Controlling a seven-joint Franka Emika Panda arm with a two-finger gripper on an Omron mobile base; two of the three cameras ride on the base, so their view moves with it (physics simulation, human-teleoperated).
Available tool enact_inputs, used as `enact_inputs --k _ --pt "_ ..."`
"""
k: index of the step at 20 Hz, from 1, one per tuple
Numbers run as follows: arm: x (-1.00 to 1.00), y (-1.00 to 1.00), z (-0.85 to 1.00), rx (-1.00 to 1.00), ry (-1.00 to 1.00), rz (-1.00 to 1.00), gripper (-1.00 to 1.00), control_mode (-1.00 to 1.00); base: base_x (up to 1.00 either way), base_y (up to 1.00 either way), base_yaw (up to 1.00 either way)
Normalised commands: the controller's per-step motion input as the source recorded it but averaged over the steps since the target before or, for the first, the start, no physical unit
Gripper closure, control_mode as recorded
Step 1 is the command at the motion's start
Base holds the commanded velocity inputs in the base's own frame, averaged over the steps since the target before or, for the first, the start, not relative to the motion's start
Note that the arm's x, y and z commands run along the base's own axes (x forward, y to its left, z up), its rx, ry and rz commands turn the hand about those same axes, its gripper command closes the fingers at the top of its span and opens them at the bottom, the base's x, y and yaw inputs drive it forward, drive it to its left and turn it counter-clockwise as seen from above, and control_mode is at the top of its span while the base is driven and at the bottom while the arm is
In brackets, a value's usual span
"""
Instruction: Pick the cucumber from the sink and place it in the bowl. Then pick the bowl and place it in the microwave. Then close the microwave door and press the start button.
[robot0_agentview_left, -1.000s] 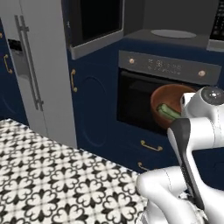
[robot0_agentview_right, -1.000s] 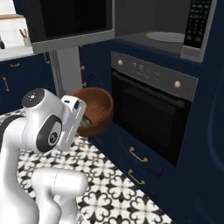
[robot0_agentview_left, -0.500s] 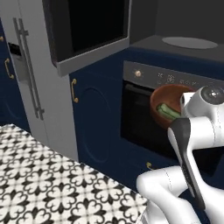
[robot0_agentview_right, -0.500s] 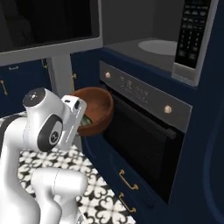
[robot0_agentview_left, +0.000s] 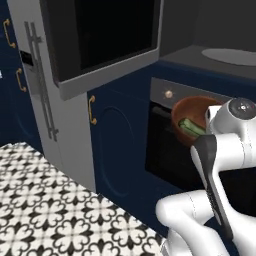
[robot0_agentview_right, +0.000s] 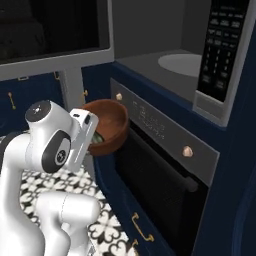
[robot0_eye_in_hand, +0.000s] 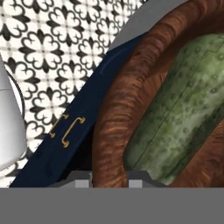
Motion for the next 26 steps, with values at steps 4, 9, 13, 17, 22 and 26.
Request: enact_inputs --k 4,9,13,17,22,26 --pt "0.00 0.00 0.00 0.00 0.00 0.00 1.00 1.00 0.35 -0.13 0.16" --pt "0.00 0.00 0.00 0.00 0.00 0.00 1.00 1.00 0.07 0.00 0.22" --pt "0.00 0.00 0.00 0.00 0.00 0.00 1.00 1.00 0.17 0.00 0.13" --pt "0.00 0.00 0.00 0.00 0.00 0.00 1.00 1.00 0.15 0.02 -0.20" --pt "0.00 0.00 0.00 0.00 0.00 0.00 1.00 1.00 0.02 0.00 -0.30" --pt "0.00 0.00 0.16 0.00 -0.05 -0.05 1.00 -1.00 0.00 0.00 -0.07"
